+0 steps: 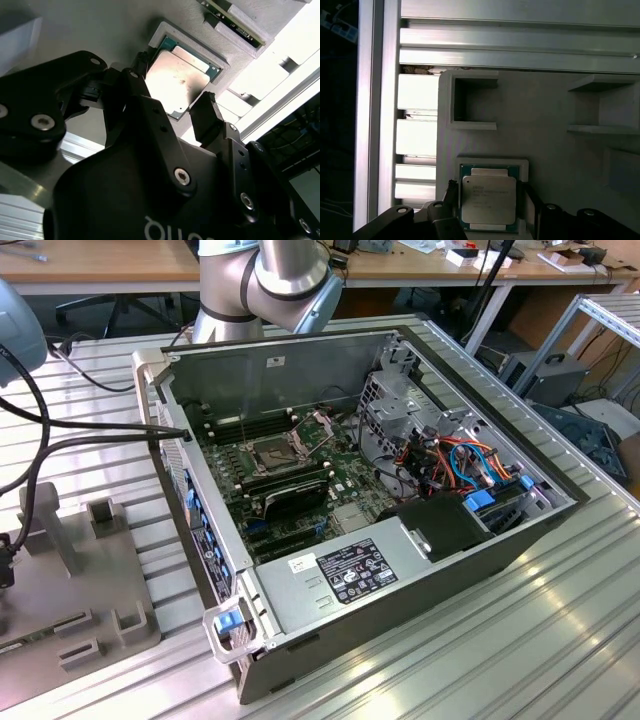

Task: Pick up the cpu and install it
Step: 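Pick up the cpu and move it towards the insertion slot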

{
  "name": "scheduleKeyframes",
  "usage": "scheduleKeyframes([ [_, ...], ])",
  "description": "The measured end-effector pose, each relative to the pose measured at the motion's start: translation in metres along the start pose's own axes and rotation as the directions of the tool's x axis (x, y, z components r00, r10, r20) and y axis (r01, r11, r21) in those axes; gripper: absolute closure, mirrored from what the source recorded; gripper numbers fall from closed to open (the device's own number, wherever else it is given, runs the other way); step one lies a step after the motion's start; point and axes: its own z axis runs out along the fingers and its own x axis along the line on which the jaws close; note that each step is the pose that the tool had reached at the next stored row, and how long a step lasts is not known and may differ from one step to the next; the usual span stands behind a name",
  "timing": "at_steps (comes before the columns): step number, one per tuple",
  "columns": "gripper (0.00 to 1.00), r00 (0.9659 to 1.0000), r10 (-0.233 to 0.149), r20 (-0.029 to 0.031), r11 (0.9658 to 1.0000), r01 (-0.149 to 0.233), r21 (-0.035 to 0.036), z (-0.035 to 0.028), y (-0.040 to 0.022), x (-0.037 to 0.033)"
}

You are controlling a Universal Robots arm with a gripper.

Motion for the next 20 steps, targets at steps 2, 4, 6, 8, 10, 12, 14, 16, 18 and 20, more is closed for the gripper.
scheduleKeyframes([
  [2, 0.38, 1.0000, -0.009, -0.0001, 1.0000, 0.009, 0.0003, 0.0000, 0.0000, 0.0000],
  [4, 0.38, 0.9999, -0.013, -0.0002, 0.9999, 0.013, 0.0005, 0.0000, 0.0000, 0.0000],
  [6, 0.38, 0.9997, -0.023, -0.0002, 0.9997, 0.023, 0.0006, 0.0002, 0.0000, 0.0000],
  [8, 0.38, 0.9995, -0.031, -0.0003, 0.9995, 0.031, 0.0011, 0.0004, 0.0000, 0.0000],
  [10, 0.38, 0.9992, -0.040, -0.0003, 0.9992, 0.040, 0.0014, 0.0010, 0.0000, 0.0000],
  [12, 0.38, 0.9992, -0.040, -0.0005, 0.9992, 0.040, 0.0015, 0.0013, 0.0000, 0.0000],
  [14, 0.38, 0.9993, -0.039, -0.0004, 0.9993, 0.039, 0.0015, 0.0015, 0.0000, 0.0000],
  [16, 0.38, 0.9994, -0.036, -0.0003, 0.9994, 0.036, 0.0014, 0.0016, 0.0000, 0.0000],
  [18, 0.38, 0.9995, -0.030, -0.0003, 0.9995, 0.030, 0.0012, 0.0017, 0.0000, 0.0000],
  [20, 0.38, 0.9997, -0.025, -0.0003, 0.9997, 0.025, 0.0011, 0.0018, 0.0001, 0.0000],
])
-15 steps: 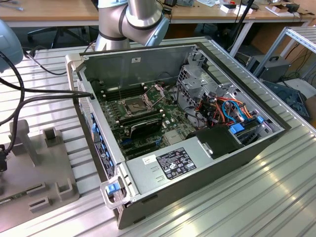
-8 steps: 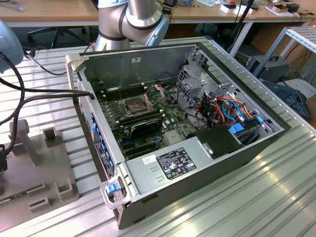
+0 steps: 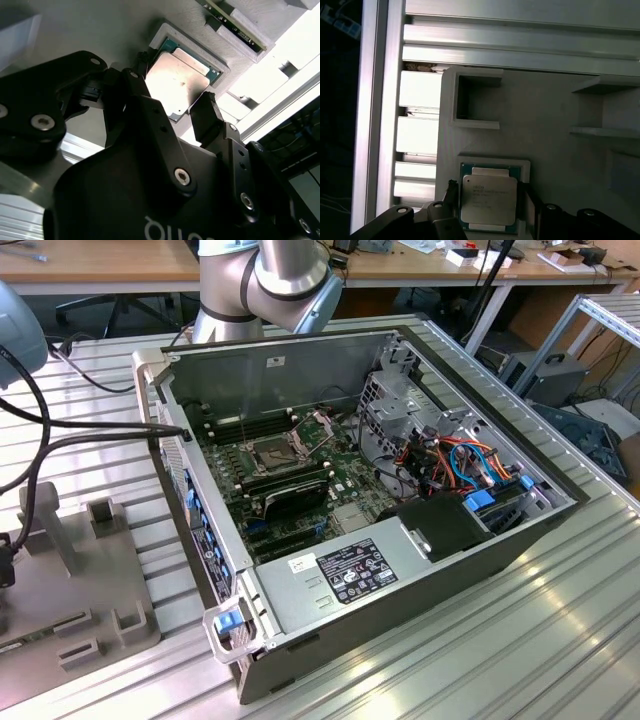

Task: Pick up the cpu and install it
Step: 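Pick up the cpu and move it towards the insertion slot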

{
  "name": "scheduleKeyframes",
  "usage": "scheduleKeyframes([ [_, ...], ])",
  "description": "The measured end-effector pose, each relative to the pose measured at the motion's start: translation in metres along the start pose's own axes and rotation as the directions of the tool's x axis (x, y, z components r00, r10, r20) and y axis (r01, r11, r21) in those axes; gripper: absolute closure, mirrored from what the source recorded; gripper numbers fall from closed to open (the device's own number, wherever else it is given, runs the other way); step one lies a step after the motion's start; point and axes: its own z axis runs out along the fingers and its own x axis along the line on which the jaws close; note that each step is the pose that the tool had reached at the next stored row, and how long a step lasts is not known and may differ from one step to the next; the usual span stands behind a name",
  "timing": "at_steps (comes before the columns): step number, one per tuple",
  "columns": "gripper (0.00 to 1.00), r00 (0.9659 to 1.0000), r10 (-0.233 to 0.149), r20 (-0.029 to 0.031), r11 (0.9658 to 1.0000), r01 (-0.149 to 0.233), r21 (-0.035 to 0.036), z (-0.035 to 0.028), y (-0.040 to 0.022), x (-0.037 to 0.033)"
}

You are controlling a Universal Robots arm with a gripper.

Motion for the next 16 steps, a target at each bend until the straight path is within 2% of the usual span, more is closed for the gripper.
scheduleKeyframes([
  [16, 0.38, 0.9997, 0.026, 0.0003, 0.9997, -0.026, -0.0008, 0.0005, 0.0000, 0.0000],
])
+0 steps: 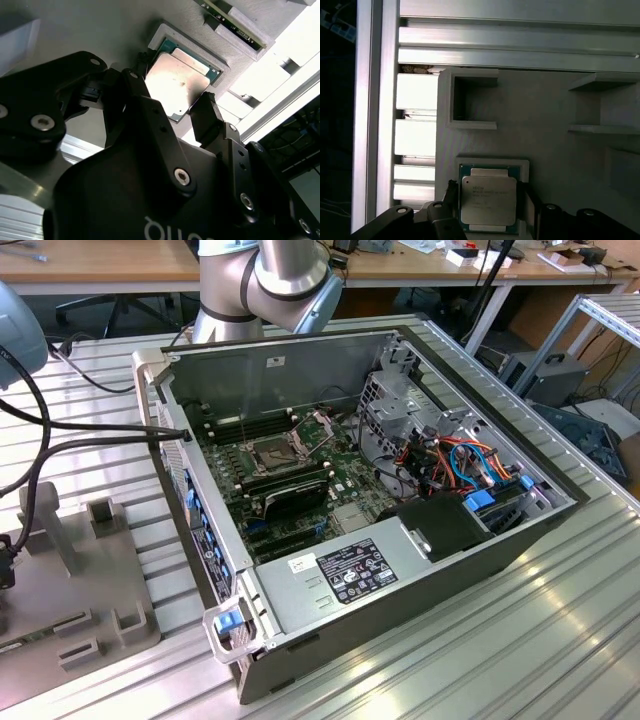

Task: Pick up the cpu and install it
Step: 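Pick up the cpu and move it towards the insertion slot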

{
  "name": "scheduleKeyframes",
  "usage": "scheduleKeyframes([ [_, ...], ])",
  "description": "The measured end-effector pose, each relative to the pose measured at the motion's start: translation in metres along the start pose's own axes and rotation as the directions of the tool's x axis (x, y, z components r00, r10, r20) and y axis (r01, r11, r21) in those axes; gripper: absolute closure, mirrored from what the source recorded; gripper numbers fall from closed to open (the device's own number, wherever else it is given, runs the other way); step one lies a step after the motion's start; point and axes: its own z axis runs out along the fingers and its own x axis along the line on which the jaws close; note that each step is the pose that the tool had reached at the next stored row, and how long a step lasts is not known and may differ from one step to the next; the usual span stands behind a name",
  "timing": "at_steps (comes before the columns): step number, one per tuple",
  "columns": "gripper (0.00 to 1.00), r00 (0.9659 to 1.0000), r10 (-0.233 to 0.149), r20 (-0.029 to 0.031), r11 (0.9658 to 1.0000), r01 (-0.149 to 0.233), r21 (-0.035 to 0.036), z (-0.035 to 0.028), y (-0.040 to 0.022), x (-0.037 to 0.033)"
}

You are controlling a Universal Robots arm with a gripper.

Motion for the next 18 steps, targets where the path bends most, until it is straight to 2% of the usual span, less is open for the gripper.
scheduleKeyframes([
  [8, 0.38, 1.0000, 0.000, -0.0001, 1.0000, 0.000, 0.0000, 0.0009, 0.0000, 0.0000],
  [12, 0.38, 1.0000, 0.000, 0.0000, 1.0000, 0.000, 0.0000, -0.0014, 0.0000, 0.0000],
  [18, 0.38, 1.0000, 0.000, -0.0001, 1.0000, 0.000, 0.0000, -0.0016, 0.0000, 0.0001],
])
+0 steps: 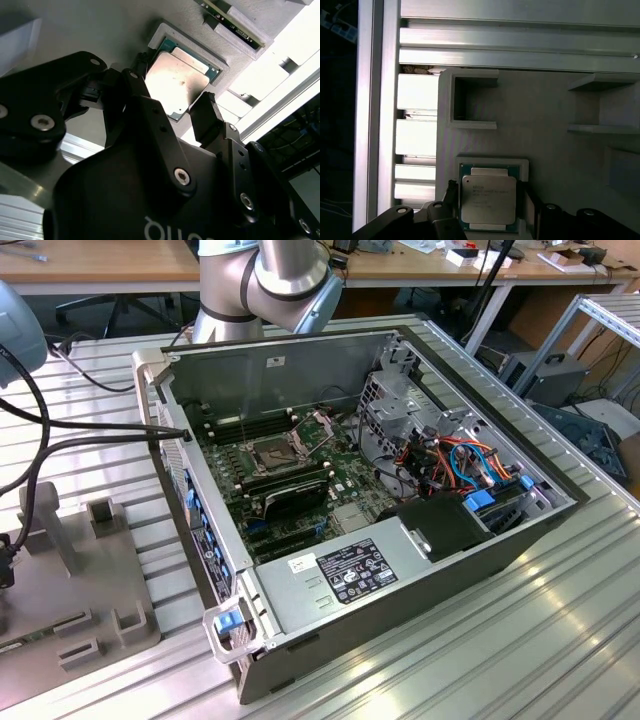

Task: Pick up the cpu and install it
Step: 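Pick up the cpu and move it towards the insertion slot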

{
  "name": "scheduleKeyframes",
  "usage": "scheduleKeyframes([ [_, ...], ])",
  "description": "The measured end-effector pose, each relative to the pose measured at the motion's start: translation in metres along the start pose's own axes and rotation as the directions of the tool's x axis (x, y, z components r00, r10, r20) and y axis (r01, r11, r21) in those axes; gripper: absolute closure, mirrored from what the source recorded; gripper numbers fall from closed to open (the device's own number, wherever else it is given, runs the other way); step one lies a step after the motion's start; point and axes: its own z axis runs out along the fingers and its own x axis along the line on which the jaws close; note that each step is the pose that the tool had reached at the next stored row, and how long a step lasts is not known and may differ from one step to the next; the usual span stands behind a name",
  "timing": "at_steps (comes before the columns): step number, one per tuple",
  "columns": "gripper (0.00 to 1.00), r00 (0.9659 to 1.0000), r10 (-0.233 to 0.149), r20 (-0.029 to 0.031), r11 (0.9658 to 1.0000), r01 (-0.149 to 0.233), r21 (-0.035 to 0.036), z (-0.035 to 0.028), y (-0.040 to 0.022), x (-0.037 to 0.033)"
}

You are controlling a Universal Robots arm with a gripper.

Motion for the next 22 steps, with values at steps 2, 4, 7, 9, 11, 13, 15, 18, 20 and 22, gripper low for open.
scheduleKeyframes([
  [2, 0.38, 1.0000, 0.000, 0.0002, 1.0000, 0.000, -0.0001, 0.0005, 0.0000, 0.0000],
  [4, 0.38, 1.0000, 0.000, 0.0000, 1.0000, 0.000, 0.0000, 0.0007, 0.0000, 0.0000],
  [7, 0.38, 1.0000, 0.000, 0.0000, 1.0000, 0.000, 0.0001, 0.0009, 0.0000, 0.0000],
  [9, 0.38, 1.0000, 0.000, -0.0001, 1.0000, 0.000, 0.0000, 0.0010, 0.0000, 0.0000],
  [11, 0.38, 1.0000, 0.000, 0.0000, 1.0000, 0.000, 0.0000, 0.0011, 0.0000, 0.0000],
  [13, 0.40, 1.0000, 0.000, -0.0002, 1.0000, 0.000, 0.0001, 0.0011, 0.0000, 0.0000],
  [15, 0.45, 1.0000, 0.000, -0.0002, 1.0000, 0.000, 0.0001, 0.0012, 0.0000, 0.0000],
  [18, 0.45, 1.0000, 0.000, -0.0001, 1.0000, 0.000, 0.0001, 0.0014, 0.0000, -0.0001],
  [20, 0.45, 1.0000, 0.000, -0.0001, 1.0000, 0.000, 0.0001, 0.0015, 0.0000, 0.0000],
  [22, 0.45, 1.0000, 0.000, -0.0001, 1.0000, 0.000, 0.0001, 0.0016, 0.0000, 0.0000],
])
